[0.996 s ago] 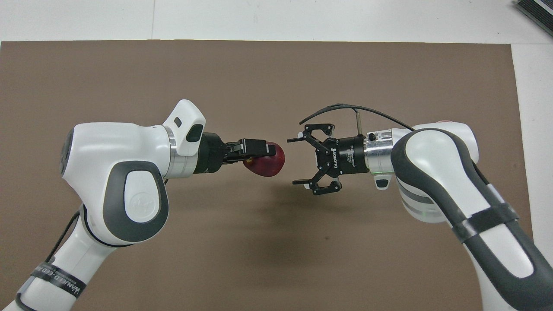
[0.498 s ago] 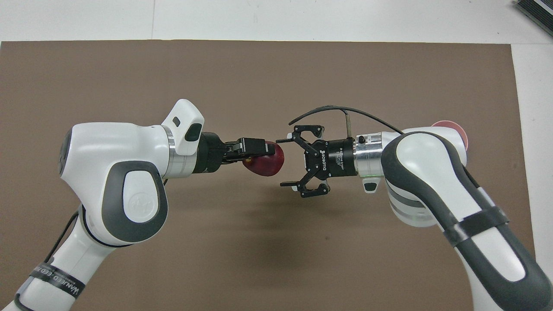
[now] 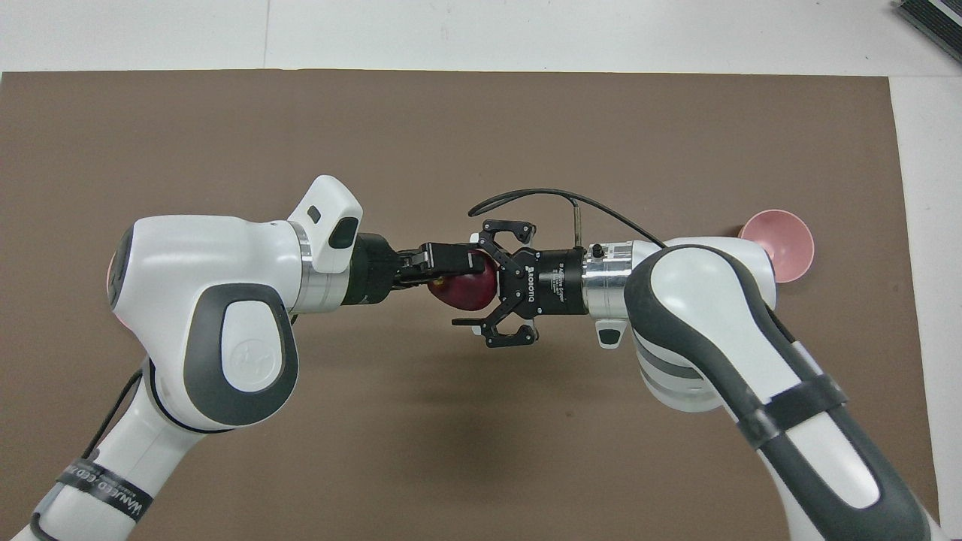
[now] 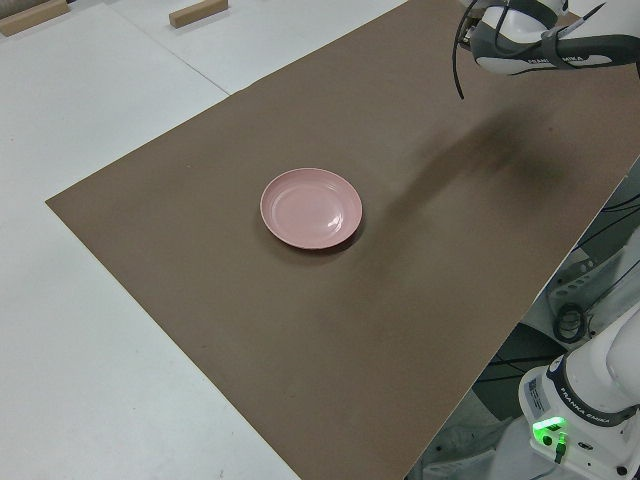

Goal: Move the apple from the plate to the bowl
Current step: 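Close the right gripper around the apple held by the left gripper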

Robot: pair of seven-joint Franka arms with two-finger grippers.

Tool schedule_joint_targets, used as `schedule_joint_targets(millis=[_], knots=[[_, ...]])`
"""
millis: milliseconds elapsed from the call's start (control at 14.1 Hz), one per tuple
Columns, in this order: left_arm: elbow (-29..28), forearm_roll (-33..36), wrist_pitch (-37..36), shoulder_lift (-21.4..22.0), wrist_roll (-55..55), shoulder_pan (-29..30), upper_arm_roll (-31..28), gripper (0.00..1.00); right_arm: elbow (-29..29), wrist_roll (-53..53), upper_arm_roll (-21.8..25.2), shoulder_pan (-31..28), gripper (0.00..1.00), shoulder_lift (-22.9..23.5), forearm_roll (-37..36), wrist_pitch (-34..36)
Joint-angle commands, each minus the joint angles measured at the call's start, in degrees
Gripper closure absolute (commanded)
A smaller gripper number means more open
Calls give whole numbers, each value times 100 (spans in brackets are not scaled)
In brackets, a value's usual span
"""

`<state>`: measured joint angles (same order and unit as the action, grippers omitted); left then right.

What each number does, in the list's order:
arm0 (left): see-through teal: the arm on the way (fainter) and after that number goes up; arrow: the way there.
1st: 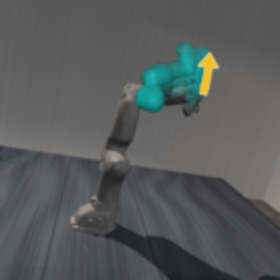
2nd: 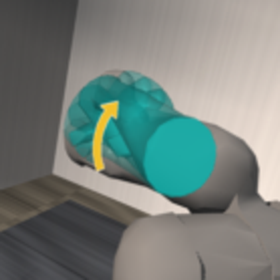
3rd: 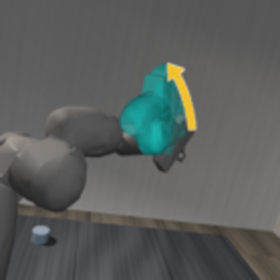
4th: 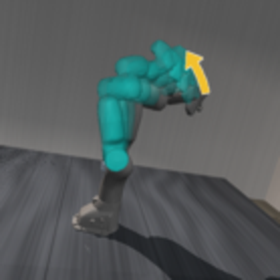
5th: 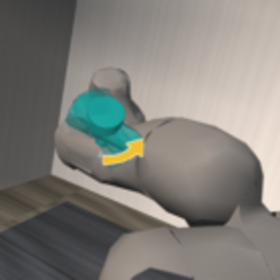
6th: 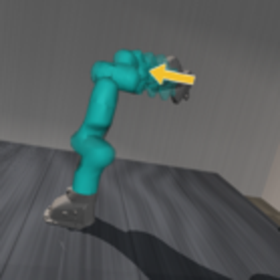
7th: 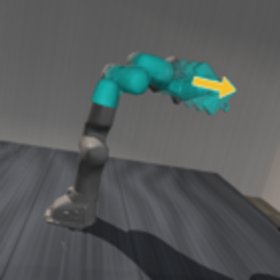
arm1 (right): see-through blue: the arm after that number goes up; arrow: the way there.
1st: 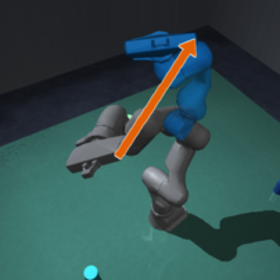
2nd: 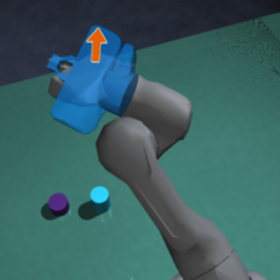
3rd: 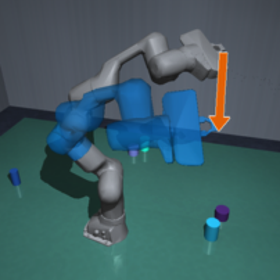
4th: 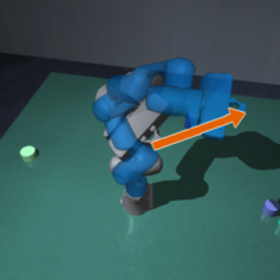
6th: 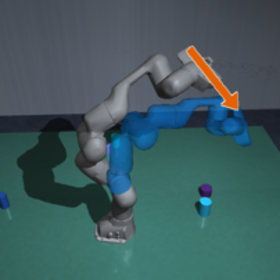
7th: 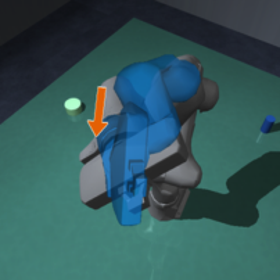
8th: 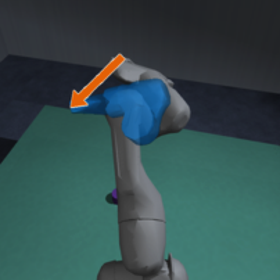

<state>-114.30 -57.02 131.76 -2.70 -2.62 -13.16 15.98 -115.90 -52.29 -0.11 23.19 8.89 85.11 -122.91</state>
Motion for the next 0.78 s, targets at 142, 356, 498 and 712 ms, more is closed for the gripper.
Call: schedule_joint_targets(millis=[142,356,498,712], knots=[[22,-37,61,77,147,-29,-16,100,33,-79,3,-60,100,-19,164,100],[22,-28,52,77,156,-29,-16,100,33,-79,3,-60,100,-19,155,74],[22,-19,52,77,165,-29,-16,100,41,-62,3,-69,100,-19,155,101],[22,-11,52,77,174,-29,-16,86,68,-79,38,-78,100,-54,41,83]])
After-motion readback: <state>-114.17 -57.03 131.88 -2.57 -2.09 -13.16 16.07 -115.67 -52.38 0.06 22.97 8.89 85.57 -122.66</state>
